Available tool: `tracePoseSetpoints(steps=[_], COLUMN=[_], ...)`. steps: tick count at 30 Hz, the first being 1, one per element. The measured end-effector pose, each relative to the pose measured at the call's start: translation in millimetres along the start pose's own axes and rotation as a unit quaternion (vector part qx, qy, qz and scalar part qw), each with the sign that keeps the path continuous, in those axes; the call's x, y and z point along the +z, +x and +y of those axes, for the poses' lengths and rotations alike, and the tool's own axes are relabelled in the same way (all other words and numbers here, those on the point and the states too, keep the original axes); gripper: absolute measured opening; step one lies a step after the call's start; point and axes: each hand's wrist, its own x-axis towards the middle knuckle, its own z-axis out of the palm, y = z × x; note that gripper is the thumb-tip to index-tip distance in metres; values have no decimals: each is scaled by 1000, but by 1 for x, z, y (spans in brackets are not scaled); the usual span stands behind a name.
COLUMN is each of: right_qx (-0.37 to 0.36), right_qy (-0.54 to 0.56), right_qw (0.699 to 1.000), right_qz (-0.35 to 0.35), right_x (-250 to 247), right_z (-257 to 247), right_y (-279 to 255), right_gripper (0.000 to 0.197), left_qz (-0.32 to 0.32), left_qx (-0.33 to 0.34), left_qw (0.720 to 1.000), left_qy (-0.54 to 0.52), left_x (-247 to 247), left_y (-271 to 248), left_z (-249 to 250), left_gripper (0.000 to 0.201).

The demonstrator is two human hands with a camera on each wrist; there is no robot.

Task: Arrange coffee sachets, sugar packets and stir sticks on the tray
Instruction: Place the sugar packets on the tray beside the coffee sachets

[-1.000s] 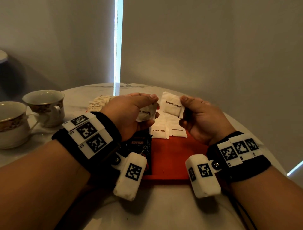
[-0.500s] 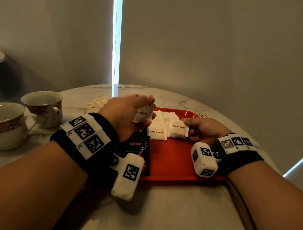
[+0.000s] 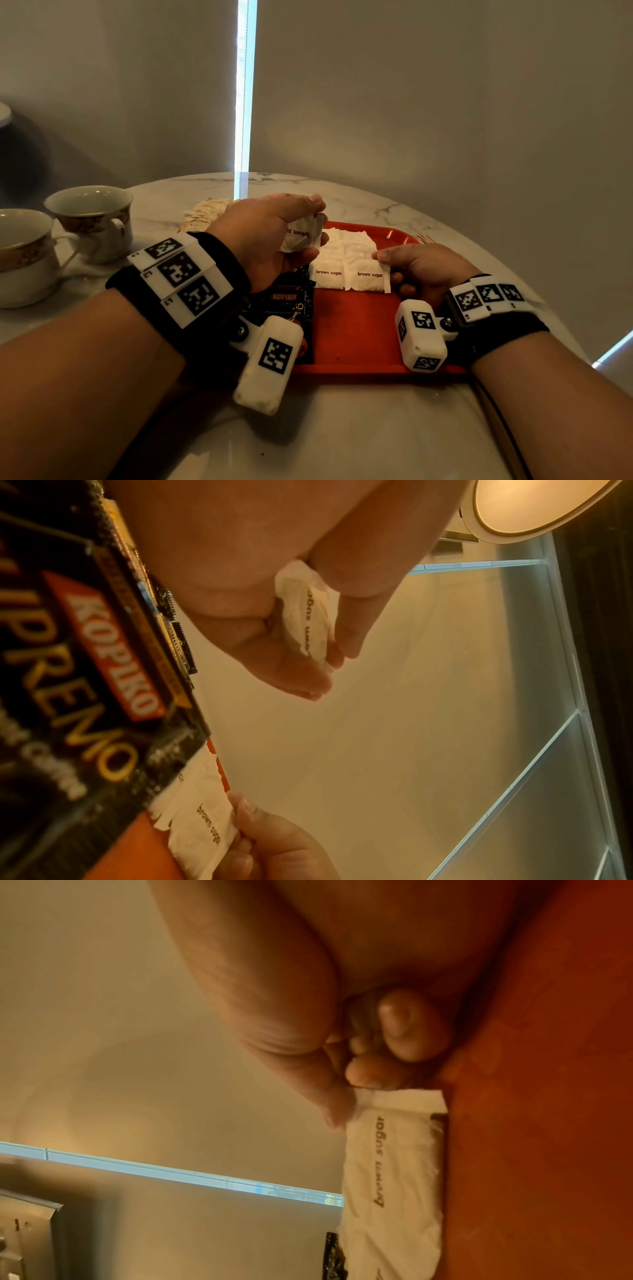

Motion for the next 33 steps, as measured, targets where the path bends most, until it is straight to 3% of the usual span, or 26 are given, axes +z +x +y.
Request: tracePoseSetpoints(steps=[9, 17, 23, 28, 33], right_qx=[-25, -121, -161, -167, -174], right_qy=[38, 106, 170, 114, 90], right_qw=[998, 982, 972, 975, 969], right_qz=[42, 94, 11, -90, -151], right_x=[-2, 4, 18, 39, 51], right_z=[4, -8, -20, -21, -18], right_y=[8, -2, -24, -49, -55], right_gripper=[22, 21, 18, 37, 31], left_qz=[4, -40, -53, -43, -39], left_qx=[-16, -51, -39, -2, 16], left_qw=[1000, 997, 998, 999, 999], left_qy=[-12, -52, -13, 21, 8], left_x=[2, 5, 7, 3, 3], left_y=[-1, -5, -5, -2, -2], left_z=[1, 7, 3, 1, 0], left_gripper=[19, 46, 35, 23, 19])
